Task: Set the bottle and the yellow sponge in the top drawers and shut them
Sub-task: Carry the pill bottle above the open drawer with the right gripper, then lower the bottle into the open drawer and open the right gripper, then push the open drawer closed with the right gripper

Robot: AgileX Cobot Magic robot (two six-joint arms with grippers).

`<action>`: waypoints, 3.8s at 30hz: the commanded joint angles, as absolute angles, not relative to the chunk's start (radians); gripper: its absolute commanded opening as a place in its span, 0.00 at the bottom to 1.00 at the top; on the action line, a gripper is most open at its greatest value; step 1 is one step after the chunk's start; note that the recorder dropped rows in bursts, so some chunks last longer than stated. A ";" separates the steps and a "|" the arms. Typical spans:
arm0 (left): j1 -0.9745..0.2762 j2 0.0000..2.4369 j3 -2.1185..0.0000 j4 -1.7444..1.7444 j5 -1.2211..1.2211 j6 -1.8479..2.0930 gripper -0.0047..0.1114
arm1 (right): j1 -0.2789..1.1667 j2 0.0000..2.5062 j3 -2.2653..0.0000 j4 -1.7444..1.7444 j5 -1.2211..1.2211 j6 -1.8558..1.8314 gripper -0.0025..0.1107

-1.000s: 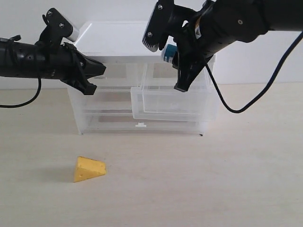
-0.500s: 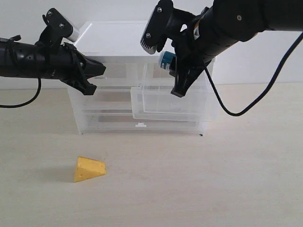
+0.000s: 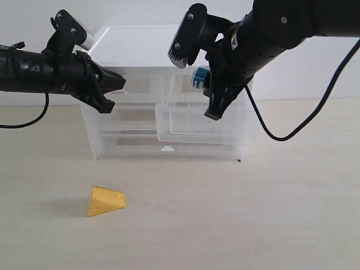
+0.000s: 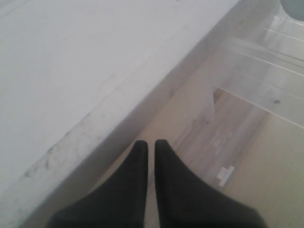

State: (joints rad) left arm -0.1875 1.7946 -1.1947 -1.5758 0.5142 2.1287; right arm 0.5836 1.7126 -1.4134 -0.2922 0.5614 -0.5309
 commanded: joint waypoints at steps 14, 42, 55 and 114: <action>-0.183 1.791 -1.196 -1.578 0.494 2.133 0.07 | 0.579 1.706 -1.424 -0.280 0.501 -0.513 0.43; -0.183 1.791 -1.196 -1.580 0.482 2.131 0.07 | 0.579 1.567 -1.424 0.130 0.979 0.054 0.50; -0.183 1.791 -1.196 -1.580 0.483 2.127 0.07 | 0.579 1.567 -1.192 0.142 0.740 0.121 0.50; -0.183 1.791 -1.196 -1.578 0.461 2.132 0.07 | 0.575 1.738 -1.251 -0.210 0.311 0.263 0.50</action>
